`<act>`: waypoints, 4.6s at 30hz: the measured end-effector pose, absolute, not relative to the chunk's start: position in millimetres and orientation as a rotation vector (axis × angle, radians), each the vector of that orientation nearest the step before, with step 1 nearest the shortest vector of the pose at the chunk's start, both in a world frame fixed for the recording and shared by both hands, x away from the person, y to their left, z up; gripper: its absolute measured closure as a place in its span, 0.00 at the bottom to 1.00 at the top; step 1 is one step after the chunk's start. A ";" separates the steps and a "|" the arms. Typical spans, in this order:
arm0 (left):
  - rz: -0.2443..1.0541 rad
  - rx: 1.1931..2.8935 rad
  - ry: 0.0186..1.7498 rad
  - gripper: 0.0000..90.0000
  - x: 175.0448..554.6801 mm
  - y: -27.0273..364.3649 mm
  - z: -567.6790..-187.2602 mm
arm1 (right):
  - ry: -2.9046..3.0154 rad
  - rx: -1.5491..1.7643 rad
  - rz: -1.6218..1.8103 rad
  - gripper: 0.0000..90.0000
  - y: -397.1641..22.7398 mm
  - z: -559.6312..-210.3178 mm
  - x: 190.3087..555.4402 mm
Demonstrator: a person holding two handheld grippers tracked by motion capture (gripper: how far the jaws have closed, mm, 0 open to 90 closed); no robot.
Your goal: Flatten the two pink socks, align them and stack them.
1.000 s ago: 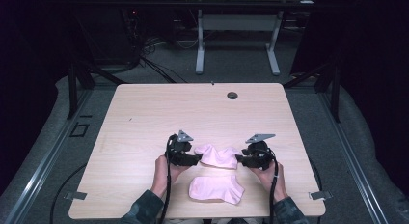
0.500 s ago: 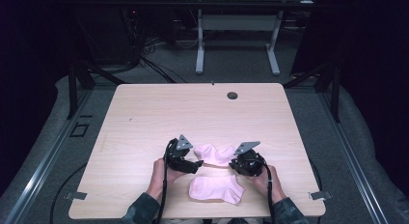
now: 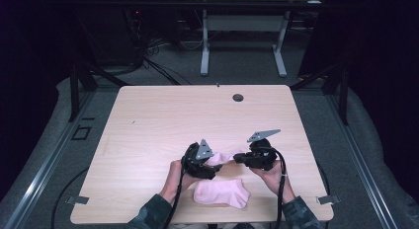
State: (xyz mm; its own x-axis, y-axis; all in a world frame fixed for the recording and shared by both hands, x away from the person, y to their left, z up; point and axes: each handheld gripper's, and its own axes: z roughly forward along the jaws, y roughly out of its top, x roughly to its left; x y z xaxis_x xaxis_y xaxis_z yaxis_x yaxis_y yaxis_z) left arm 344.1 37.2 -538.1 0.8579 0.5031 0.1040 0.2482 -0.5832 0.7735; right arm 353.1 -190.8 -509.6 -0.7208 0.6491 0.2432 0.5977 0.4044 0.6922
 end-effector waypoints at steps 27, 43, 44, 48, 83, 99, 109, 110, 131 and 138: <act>0.228 2.177 0.706 0.98 374.7 11.0 -513.7 | 2.293 0.938 1.070 0.40 -179.2 -538.1 319.5; 0.192 2.176 0.628 0.71 369.2 24.0 -524.5 | 2.279 0.951 1.164 0.97 -186.6 -507.8 335.9; 0.203 2.176 0.635 0.66 367.6 25.8 -526.5 | 2.290 0.959 1.169 0.97 -187.8 -505.0 336.3; 0.326 2.191 0.628 0.52 354.7 34.7 -537.8 | 2.305 1.025 1.201 0.97 -190.4 -495.2 336.3; -0.001 2.247 0.908 0.79 398.8 80.2 -551.4 | 2.500 1.210 0.997 0.64 -193.2 -543.3 403.9; -0.027 2.208 0.787 0.92 373.7 79.5 -529.8 | 2.529 1.044 1.105 0.95 -196.3 -527.4 370.1; -0.072 2.222 0.877 0.72 390.9 77.6 -544.8 | 2.604 1.422 0.960 0.74 -208.1 -507.6 391.1; -0.053 2.219 0.902 0.70 394.5 78.9 -548.3 | 2.578 1.430 0.913 0.69 -206.9 -512.2 397.7; 0.150 2.331 1.021 0.60 381.5 72.1 -562.0 | 2.546 1.330 0.853 0.59 -199.2 -560.6 388.5; 0.258 2.371 0.980 0.72 377.4 65.6 -562.8 | 2.526 1.251 0.817 0.75 -193.4 -562.9 382.7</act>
State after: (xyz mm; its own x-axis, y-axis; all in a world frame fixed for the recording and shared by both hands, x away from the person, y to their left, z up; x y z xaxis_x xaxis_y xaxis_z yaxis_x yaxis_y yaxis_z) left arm 377.4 65.6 -562.8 0.7151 0.6982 -0.0332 0.5914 -0.5791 0.5612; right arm 382.7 -193.4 -562.9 -0.6192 0.7831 0.0579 0.6688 0.4873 0.5615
